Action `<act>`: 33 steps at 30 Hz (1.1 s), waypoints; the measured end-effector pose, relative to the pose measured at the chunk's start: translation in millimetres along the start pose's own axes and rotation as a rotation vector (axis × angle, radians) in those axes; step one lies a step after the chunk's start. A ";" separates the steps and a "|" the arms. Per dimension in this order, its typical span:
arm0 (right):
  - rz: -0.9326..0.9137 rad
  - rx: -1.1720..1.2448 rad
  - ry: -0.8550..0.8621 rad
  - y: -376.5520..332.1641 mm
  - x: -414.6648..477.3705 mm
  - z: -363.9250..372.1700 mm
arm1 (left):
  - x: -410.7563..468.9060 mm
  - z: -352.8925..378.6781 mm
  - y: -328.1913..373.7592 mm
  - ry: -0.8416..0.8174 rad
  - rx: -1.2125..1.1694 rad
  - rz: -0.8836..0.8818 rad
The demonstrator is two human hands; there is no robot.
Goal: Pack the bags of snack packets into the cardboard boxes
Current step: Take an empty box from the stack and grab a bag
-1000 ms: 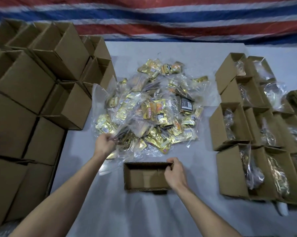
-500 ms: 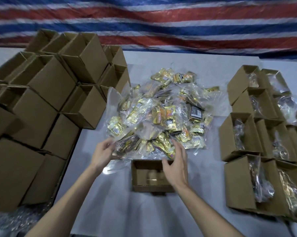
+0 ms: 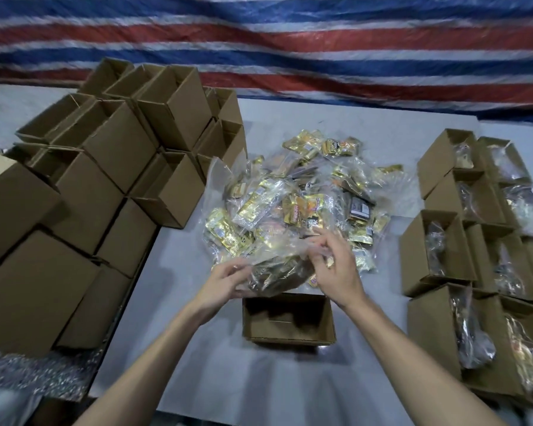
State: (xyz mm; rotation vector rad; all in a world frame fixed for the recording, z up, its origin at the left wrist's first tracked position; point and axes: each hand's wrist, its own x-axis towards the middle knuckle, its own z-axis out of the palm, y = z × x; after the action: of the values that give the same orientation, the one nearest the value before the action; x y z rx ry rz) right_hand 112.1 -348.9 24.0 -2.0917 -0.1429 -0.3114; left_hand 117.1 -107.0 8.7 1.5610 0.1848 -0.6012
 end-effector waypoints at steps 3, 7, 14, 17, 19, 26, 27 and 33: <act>0.058 0.135 0.031 -7.7 -10.1 -13.3 | -1.2 5.4 -13.7 -0.001 0.021 0.084; 0.109 0.203 0.076 -5.3 -22.3 -27.9 | -8.0 14.3 -32.5 0.128 0.027 0.084; 0.112 0.159 0.032 -3.4 -34.7 -26.3 | -6.0 31.0 -48.4 0.223 0.419 0.215; 0.146 0.102 -0.054 1.7 -41.6 -14.0 | -2.8 37.0 -47.1 0.234 0.534 0.219; 0.149 0.052 -0.056 7.1 -43.8 -7.8 | -5.0 39.5 -47.0 0.227 0.609 0.250; 0.111 -0.017 0.177 6.4 -36.7 -5.8 | -3.8 41.0 -51.7 0.243 0.708 0.365; 0.082 -0.030 0.220 4.7 -35.5 -5.2 | -4.5 40.9 -53.1 0.253 0.703 0.368; 0.018 -0.057 0.332 -2.8 -31.4 1.7 | -8.1 40.4 -65.9 0.253 0.713 0.435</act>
State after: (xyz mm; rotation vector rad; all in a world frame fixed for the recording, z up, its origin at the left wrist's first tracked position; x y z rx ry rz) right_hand 81.6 -345.3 16.7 -2.0642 0.0832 -0.6517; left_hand 69.0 -137.5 -44.1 2.2824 -0.2062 -0.1117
